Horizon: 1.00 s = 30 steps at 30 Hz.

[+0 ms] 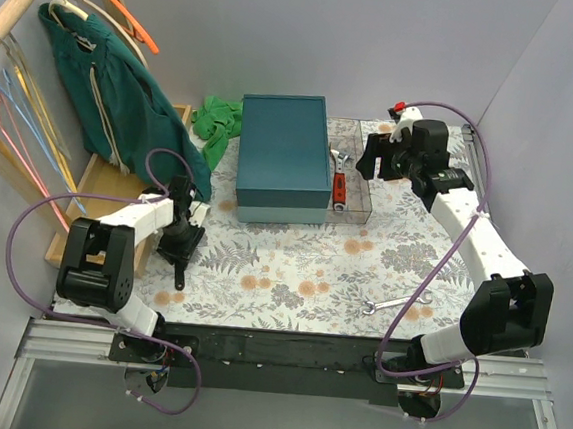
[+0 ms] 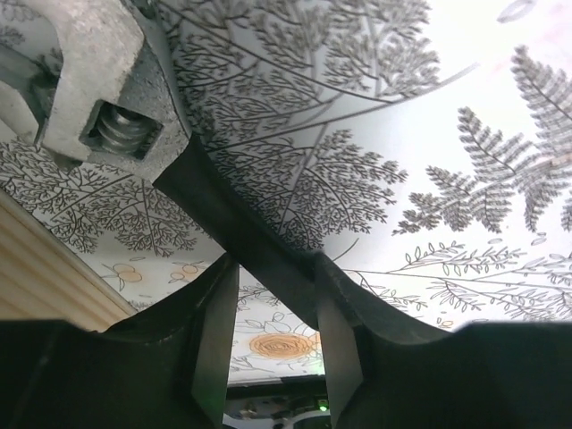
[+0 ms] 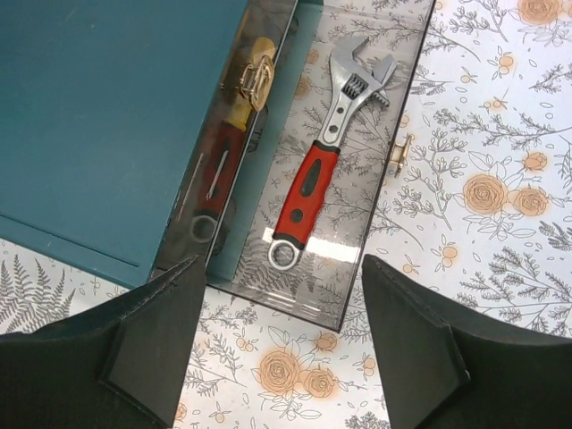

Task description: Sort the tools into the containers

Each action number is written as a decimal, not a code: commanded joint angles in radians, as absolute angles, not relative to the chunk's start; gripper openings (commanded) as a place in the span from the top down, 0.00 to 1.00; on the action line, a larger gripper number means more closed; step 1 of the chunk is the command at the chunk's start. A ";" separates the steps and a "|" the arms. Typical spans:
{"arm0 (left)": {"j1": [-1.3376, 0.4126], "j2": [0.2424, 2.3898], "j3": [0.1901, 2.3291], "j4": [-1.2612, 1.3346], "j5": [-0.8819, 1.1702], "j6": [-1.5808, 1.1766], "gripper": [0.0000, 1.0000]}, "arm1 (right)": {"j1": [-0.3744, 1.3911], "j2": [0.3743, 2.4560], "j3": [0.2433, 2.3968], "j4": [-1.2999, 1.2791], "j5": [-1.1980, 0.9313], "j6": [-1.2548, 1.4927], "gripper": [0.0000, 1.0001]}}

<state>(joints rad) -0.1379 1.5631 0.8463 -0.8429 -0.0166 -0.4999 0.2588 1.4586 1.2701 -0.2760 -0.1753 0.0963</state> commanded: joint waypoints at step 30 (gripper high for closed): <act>-0.175 1.111 0.838 -0.887 0.607 -0.003 1.00 | 0.420 1.379 1.106 -0.187 -0.770 -0.277 0.25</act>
